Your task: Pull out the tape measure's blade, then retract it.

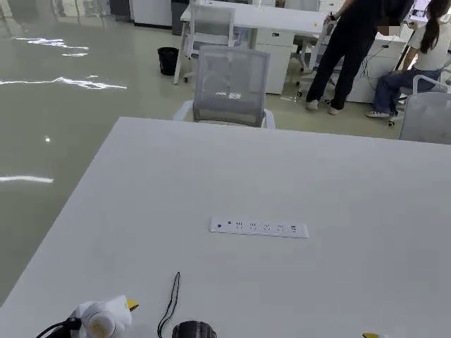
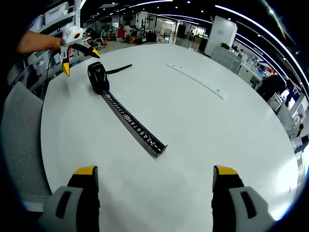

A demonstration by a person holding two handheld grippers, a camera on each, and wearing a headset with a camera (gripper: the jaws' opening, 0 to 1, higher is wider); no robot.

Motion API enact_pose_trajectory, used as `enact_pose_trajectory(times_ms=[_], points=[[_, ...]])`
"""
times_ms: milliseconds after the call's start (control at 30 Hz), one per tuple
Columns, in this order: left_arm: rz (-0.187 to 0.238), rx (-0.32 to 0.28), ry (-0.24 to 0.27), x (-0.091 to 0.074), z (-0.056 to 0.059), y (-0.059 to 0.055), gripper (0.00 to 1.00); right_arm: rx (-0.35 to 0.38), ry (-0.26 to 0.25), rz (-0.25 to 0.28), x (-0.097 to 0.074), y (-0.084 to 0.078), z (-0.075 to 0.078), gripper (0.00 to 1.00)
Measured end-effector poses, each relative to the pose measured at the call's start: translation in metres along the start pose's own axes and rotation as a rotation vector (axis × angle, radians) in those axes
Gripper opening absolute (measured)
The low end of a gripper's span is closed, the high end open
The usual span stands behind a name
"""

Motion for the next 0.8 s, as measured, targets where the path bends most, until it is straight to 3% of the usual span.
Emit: enact_pose_trajectory(times_ms=[333,467,567,733,800], points=[[0.121,-0.069,0.089,-0.057,-0.004,-0.016,0.99,0.066,-0.035,0.048,-0.021,0.001,-0.014,1.00],[0.168,-0.102,0.127,-0.082,0.000,-0.026,0.99,0.098,-0.061,0.065,-0.028,-0.003,-0.019,1.00],[0.206,-0.126,0.144,-0.094,0.004,-0.037,0.99,0.125,-0.090,0.079,-0.035,-0.007,-0.023,1.00],[0.206,-0.147,0.187,-0.113,0.014,-0.065,0.99,0.142,-0.131,0.091,-0.049,-0.016,-0.034,1.00],[0.236,-0.180,0.208,-0.122,0.018,-0.069,0.99,0.129,-0.158,0.107,-0.055,-0.016,-0.040,1.00]])
Point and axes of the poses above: the centre of the closed fingertips' face, and the gripper's own axes: x roughly forward along the fingers, z roughly to its right, y roughly out of its top, the point moved 8 cm from there along -x, roughly backward along the fingers, and after that the axes turned 11 degrees about -x, right-handed, at the moved point
